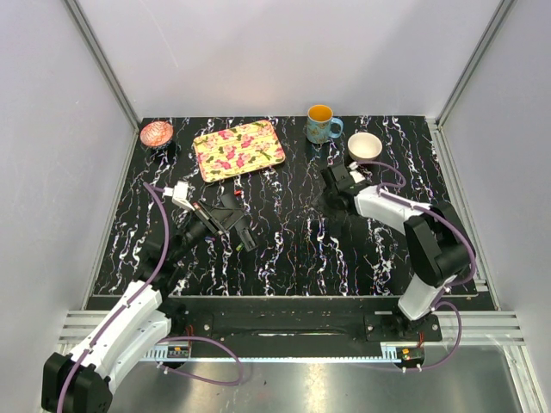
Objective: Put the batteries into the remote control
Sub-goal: Place the battery at the center of the board.
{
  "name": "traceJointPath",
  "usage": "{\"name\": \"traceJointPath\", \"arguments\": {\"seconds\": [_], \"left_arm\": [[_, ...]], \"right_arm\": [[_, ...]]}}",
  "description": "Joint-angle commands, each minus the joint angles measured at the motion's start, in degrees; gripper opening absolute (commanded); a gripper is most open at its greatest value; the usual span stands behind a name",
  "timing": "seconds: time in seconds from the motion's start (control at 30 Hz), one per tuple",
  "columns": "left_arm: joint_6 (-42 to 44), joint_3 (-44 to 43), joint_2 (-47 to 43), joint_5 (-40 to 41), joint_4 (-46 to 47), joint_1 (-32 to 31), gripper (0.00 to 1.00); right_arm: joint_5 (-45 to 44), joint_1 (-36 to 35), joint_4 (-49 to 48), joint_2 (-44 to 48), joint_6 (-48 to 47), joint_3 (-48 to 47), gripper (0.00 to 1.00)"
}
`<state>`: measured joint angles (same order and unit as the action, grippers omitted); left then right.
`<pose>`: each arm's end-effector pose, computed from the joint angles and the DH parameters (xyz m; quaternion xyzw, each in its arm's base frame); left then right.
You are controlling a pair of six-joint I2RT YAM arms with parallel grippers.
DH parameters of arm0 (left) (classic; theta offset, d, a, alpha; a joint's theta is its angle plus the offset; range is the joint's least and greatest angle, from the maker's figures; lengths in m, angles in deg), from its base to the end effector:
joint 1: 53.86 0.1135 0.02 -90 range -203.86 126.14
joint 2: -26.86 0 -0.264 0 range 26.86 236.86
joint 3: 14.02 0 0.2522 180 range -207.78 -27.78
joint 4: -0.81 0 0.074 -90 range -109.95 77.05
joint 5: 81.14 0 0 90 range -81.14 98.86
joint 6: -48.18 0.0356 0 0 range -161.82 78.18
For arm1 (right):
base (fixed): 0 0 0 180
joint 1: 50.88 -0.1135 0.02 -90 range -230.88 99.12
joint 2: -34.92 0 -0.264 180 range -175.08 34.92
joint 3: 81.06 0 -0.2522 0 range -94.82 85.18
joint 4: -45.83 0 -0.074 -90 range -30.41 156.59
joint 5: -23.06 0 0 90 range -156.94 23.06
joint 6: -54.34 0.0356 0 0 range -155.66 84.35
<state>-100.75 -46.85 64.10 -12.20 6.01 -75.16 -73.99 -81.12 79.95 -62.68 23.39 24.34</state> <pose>0.1523 -0.0731 0.2553 -0.0995 0.6955 -0.5492 0.4526 0.3015 0.1707 0.1848 0.2550 0.9229 0.1565 0.2424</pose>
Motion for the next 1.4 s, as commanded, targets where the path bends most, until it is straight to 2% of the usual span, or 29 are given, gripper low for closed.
{"name": "traceJointPath", "arguments": {"seconds": [0.0, 0.27, 0.43, 0.73, 1.0, 1.37], "left_arm": [[-0.7, -0.3, -0.8, 1.5, 2.3, -0.6, 0.00], [0.7, -1.1, -2.0, 2.8, -0.8, -1.6, 0.00], [0.5, -1.0, -2.0, 3.2, -0.8, -2.1, 0.00], [0.1, -0.8, -1.5, 3.7, -0.6, -2.5, 0.00], [-0.3, -0.4, -1.9, 3.9, -0.9, -2.6, 0.00], [-0.9, 0.2, -2.4, 4.0, -1.0, -2.5, 0.00]], "right_arm": [[-2.5, 1.4, 0.6, -3.9, 12.0, -4.4, 0.05], [-2.4, 2.5, 5.9, -12.0, 20.9, -14.6, 0.02], [-1.7, 2.5, 6.4, -14.5, 20.7, -15.5, 0.18], [0.1, 2.5, 6.7, -15.6, 19.4, -12.5, 0.29], [0.8, 2.5, 7.2, -14.5, 17.2, -11.1, 0.51], [0.8, 2.5, 7.8, -12.1, 15.8, -11.1, 0.62]]}}
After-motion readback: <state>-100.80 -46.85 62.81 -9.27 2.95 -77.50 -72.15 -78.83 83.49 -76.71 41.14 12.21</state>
